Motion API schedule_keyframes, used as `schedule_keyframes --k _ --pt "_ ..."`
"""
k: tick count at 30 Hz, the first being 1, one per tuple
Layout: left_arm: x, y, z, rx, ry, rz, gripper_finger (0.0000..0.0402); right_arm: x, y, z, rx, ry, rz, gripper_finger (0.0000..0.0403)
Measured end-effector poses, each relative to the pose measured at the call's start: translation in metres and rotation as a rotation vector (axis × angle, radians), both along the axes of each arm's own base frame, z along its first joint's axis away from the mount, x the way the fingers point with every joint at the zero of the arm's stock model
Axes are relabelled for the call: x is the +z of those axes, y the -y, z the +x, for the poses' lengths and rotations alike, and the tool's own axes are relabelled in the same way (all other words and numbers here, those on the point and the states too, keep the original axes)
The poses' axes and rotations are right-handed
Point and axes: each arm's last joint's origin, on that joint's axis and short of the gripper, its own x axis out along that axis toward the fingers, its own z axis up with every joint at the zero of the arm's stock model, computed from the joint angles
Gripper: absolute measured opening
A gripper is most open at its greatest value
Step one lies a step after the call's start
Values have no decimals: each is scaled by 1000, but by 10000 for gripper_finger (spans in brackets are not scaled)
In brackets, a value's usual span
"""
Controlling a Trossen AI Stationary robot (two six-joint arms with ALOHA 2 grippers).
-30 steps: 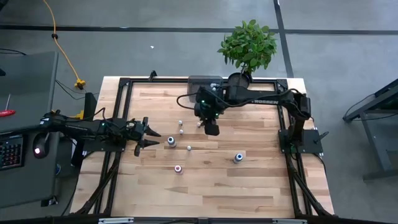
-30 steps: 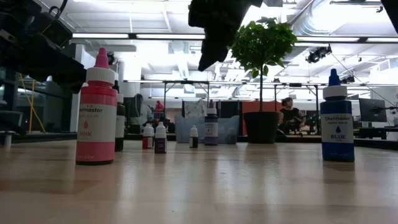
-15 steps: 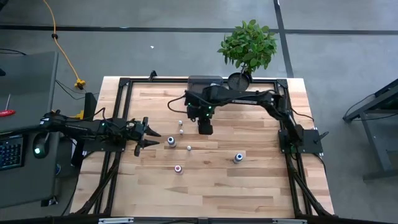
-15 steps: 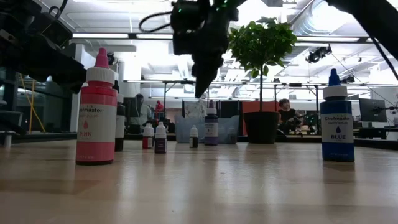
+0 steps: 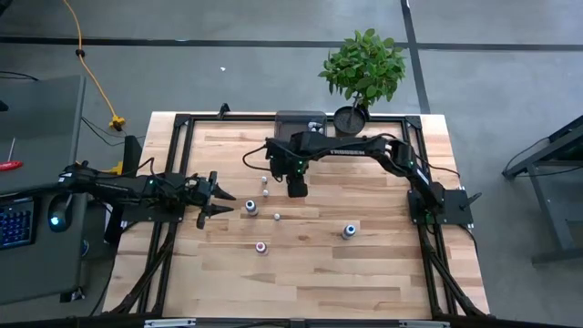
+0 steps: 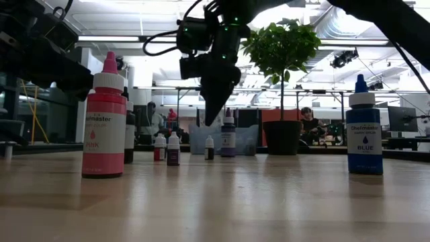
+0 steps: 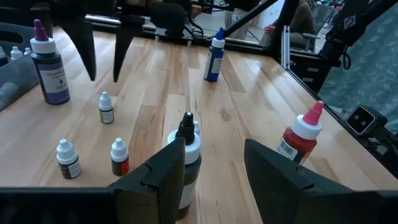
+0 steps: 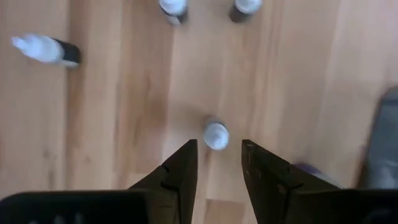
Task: Pick & Place food coloring
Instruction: Put the small green food coloring bottle into the black bin
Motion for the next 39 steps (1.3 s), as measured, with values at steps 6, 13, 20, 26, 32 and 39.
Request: schedule_keyframes --k 6,13,20,26,32,39 --pt "0 0 0 0 0 0 163 -5 1 0 6 9 6 138" --pt "0 0 0 -1 0 0 163 -31 4 -4 -20 -14 -1 177" --pt "0 0 0 0 0 0 163 -32 4 -4 -22 5 -1 188" --pt "0 0 0 0 0 0 163 -32 4 -3 -18 13 15 188" --pt "0 0 0 0 0 0 163 -32 4 -3 -13 22 37 173" --pt "0 0 0 0 0 0 163 -32 7 -2 -18 26 37 158"
